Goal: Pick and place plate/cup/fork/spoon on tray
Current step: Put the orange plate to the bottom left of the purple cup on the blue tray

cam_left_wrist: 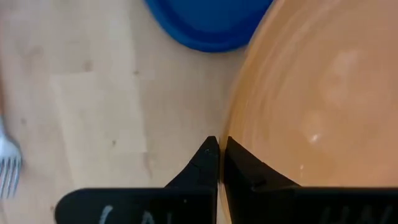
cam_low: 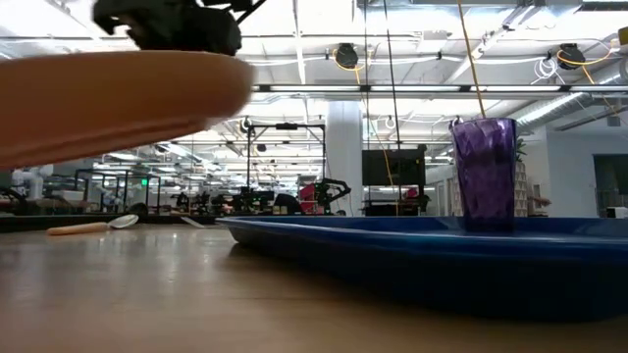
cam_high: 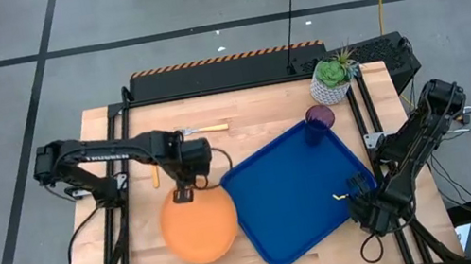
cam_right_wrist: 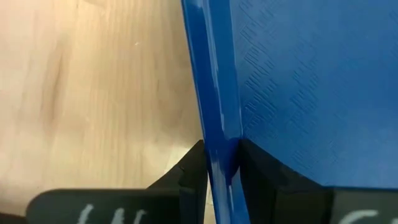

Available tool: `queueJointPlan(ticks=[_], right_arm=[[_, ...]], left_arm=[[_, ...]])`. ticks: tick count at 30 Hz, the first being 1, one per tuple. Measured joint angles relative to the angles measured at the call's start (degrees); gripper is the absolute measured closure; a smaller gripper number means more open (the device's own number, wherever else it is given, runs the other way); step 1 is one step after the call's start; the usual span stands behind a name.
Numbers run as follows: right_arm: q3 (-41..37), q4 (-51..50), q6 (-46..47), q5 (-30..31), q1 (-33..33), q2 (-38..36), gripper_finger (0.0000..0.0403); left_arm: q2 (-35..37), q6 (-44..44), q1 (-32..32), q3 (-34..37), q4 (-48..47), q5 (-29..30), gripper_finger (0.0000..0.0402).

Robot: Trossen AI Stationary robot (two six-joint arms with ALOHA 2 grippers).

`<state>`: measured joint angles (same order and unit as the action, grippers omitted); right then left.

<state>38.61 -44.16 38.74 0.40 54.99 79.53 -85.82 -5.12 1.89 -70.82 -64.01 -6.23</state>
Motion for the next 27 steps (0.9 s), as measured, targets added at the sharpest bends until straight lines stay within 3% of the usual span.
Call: queueJointPlan(ticks=[4, 27], right_arm=[[0.03, 1.80, -0.01, -0.06, -1.03, 0.00, 0.0345], [2.12, 6.99, -7.38, 1.07, -9.36, 0.47, 0.0345]], left_arm=[[0.00, 6.11, 1.81, -0.11, 0.66, 1.68, 0.0397], [0.00, 25.70, 7.27, -0.11, 7.73, -2.67, 0.0397]])
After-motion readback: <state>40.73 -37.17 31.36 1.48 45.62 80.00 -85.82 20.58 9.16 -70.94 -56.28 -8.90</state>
